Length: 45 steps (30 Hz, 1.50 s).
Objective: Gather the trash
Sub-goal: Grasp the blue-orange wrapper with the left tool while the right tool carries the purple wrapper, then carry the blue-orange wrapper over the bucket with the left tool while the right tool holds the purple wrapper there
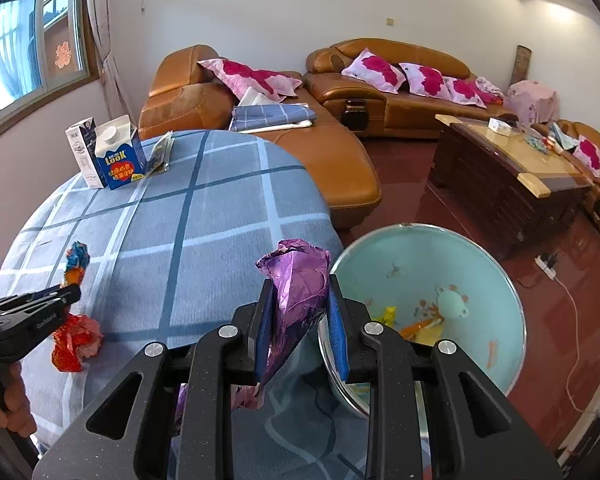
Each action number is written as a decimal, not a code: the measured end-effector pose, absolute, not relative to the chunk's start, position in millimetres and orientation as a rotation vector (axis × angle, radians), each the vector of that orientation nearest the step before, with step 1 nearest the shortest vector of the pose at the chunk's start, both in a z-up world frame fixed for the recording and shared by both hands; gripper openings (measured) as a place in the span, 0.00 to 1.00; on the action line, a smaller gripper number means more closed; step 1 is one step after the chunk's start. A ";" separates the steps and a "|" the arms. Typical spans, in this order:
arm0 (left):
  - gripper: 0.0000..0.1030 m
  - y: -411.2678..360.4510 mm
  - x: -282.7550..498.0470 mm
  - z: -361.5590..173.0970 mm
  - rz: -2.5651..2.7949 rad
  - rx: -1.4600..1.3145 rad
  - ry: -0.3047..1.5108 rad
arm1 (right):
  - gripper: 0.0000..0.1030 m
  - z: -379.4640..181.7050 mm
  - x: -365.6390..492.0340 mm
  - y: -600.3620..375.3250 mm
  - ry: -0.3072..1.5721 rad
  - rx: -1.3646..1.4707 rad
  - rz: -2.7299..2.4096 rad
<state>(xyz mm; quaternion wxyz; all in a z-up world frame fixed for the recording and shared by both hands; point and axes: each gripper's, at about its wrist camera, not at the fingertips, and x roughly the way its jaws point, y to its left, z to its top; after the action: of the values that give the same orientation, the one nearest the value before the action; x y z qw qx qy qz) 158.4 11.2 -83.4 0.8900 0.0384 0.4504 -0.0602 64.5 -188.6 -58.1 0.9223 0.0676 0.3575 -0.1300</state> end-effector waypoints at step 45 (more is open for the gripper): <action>0.17 -118.9 69.9 -30.0 -0.385 0.247 0.766 | 0.25 -52.7 -19.2 -268.8 0.639 0.230 -0.450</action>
<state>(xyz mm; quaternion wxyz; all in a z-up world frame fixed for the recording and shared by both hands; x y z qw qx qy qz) 69.9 -118.9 -30.0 0.9022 0.1193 0.3703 -0.1864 -19.2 -268.8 -52.7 0.9182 0.1121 0.3105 -0.2191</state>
